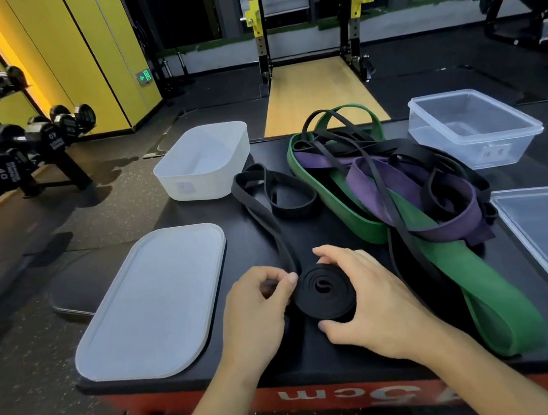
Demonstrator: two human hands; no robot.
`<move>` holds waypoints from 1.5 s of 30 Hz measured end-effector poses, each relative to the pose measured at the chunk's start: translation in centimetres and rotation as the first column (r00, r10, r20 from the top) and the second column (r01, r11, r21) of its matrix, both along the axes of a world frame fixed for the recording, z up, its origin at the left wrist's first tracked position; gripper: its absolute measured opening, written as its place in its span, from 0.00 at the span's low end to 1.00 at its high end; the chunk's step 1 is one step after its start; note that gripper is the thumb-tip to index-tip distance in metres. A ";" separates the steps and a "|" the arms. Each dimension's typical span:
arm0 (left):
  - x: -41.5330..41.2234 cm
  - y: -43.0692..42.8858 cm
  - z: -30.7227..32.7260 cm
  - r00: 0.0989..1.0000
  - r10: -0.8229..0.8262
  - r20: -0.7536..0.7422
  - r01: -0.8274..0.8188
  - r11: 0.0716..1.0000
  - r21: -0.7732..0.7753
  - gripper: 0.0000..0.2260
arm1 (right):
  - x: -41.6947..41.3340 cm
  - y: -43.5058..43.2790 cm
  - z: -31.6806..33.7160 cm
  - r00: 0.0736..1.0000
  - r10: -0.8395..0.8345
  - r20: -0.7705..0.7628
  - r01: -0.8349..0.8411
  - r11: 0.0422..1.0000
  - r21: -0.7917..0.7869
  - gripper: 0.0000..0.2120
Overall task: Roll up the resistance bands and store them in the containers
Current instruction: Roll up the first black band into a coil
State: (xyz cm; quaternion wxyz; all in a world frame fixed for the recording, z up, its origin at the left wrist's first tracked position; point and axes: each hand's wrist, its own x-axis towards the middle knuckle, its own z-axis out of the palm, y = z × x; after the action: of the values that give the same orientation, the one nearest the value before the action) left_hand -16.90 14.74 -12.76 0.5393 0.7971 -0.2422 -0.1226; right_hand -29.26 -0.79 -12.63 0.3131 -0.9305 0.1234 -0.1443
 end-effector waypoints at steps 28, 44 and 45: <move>0.4 0.1 0.8 0.995 -0.092 0.044 0.089 0.995 0.053 0.14 | 0.7 0.8 -0.5 0.996 -0.080 0.030 0.084 0.985 -0.153 0.42; 0.1 -0.2 0.2 0.998 -0.054 0.027 0.055 0.998 -0.039 0.05 | -0.2 -0.1 0.5 0.997 0.042 -0.060 -0.040 0.999 0.029 0.36; 0.1 -0.2 0.2 0.998 -0.051 0.023 0.052 0.998 -0.045 0.05 | -0.2 -0.1 0.5 0.997 0.049 -0.061 -0.047 0.998 0.030 0.36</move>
State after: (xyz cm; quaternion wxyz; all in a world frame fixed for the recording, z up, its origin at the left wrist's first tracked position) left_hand -16.85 14.57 -12.58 0.5515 0.7794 -0.2712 -0.1221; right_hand -29.48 -0.86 -12.17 0.3256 -0.9328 0.1126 -0.1061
